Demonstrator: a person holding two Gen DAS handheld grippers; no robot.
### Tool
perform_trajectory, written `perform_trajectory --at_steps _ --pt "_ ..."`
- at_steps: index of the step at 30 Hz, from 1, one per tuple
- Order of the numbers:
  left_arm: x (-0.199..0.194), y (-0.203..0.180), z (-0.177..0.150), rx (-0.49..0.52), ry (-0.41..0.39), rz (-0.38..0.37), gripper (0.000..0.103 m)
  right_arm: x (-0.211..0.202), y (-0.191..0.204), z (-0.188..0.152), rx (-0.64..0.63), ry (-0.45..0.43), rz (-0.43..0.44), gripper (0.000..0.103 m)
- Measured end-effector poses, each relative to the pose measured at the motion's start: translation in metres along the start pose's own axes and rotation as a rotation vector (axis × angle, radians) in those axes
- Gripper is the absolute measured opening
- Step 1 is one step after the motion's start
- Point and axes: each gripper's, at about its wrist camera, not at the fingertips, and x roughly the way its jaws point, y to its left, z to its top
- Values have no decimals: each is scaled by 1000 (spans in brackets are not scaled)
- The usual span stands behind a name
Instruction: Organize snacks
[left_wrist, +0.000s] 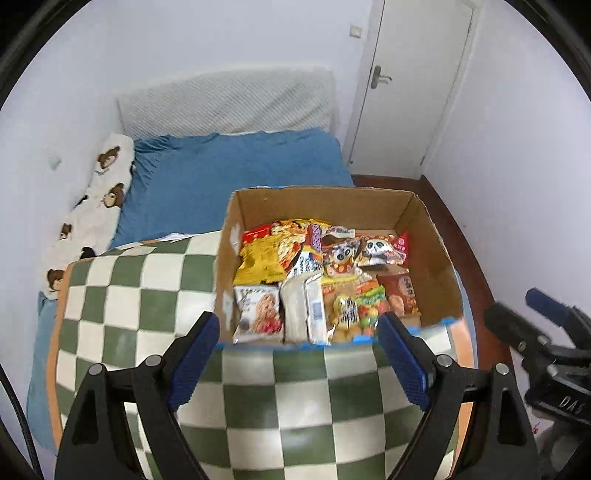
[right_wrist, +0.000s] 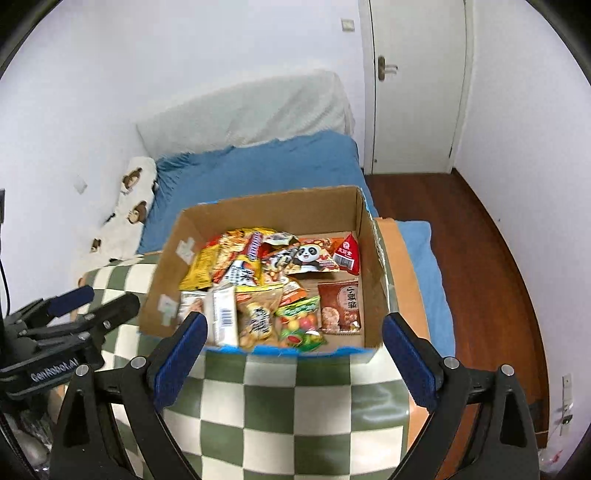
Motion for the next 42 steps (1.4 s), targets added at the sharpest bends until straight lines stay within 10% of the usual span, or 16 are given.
perform_trajectory --at_steps 22,37,42 --pt "-148 -5 -88 12 -173 62 87 -178 37 -99 -46 -205 -20 100" --pt "-178 -13 -98 23 -220 75 88 -215 37 -107 -54 -255 -20 101" --pt "-173 -14 -93 21 -238 70 103 -214 35 -106 -49 -260 -31 101"
